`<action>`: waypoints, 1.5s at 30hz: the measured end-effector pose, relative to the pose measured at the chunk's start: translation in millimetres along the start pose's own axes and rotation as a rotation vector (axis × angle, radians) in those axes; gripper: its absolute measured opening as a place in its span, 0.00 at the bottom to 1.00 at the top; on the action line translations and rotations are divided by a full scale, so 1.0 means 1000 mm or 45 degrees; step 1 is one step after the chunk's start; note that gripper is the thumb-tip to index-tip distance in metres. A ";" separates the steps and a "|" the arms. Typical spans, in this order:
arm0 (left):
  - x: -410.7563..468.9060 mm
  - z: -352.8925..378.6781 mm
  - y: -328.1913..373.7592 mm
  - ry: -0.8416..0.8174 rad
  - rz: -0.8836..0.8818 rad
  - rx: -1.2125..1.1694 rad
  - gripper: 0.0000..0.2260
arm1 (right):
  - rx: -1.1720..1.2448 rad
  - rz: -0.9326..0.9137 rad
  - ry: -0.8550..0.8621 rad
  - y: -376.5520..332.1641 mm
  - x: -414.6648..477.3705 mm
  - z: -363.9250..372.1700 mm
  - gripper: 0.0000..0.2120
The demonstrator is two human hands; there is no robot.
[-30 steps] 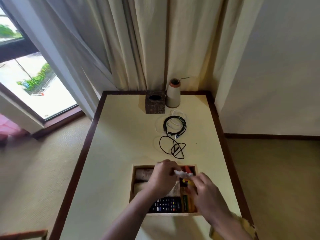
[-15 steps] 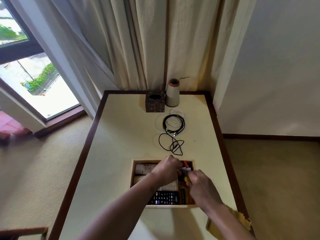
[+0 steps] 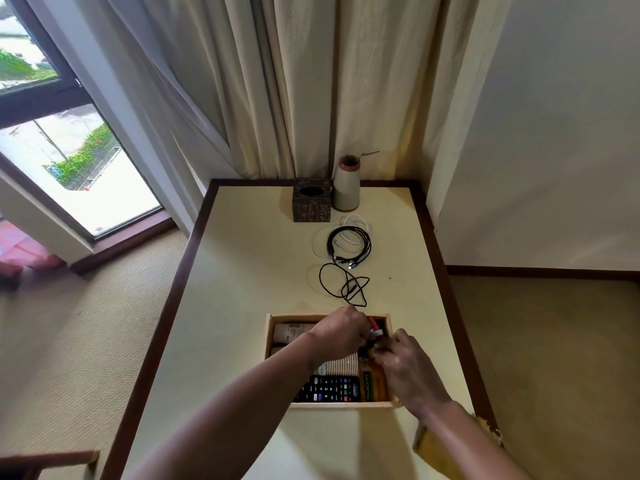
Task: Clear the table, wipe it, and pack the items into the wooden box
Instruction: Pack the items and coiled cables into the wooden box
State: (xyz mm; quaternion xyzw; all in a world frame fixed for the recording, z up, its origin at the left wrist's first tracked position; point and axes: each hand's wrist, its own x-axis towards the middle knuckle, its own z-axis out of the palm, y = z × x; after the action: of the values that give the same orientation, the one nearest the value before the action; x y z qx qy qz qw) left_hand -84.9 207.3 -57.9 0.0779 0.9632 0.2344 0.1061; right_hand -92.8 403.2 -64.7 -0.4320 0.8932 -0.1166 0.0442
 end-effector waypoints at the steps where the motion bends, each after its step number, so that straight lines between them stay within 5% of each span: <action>1: 0.000 0.003 -0.001 -0.020 0.005 0.019 0.06 | -0.019 -0.004 0.038 0.000 -0.001 0.003 0.12; 11: -0.012 0.016 -0.010 0.059 -0.137 -0.298 0.07 | 0.025 0.088 0.078 -0.014 0.005 -0.003 0.07; 14: -0.035 0.006 -0.011 0.406 -0.124 -0.389 0.09 | 0.280 0.212 0.127 -0.013 0.011 -0.015 0.10; 18: -0.059 -0.007 -0.038 0.877 -0.432 0.065 0.07 | 0.496 0.344 0.234 0.000 0.058 -0.025 0.10; 23: -0.062 -0.015 -0.075 0.318 -0.729 0.166 0.30 | 0.555 0.496 0.114 0.019 0.151 -0.016 0.11; 28: -0.059 -0.010 -0.081 0.084 -0.685 0.145 0.23 | 0.562 0.674 -0.026 0.024 0.229 0.005 0.14; 31: -0.057 -0.010 -0.084 0.071 -0.732 0.085 0.24 | 0.521 0.728 -0.127 0.026 0.269 0.023 0.11; 37: -0.054 -0.008 -0.082 0.115 -0.747 0.097 0.23 | 0.325 0.778 -0.199 0.024 0.307 0.056 0.21; 45: -0.053 -0.008 -0.086 0.161 -0.742 0.092 0.22 | 0.461 0.836 -0.012 0.015 0.288 0.045 0.16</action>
State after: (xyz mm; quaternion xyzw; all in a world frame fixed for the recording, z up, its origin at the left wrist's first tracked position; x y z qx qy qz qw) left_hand -43.9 117.7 -82.1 -0.2128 0.9574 0.1640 0.1058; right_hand -275.1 179.6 -105.6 -0.1083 0.9489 -0.2502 0.1592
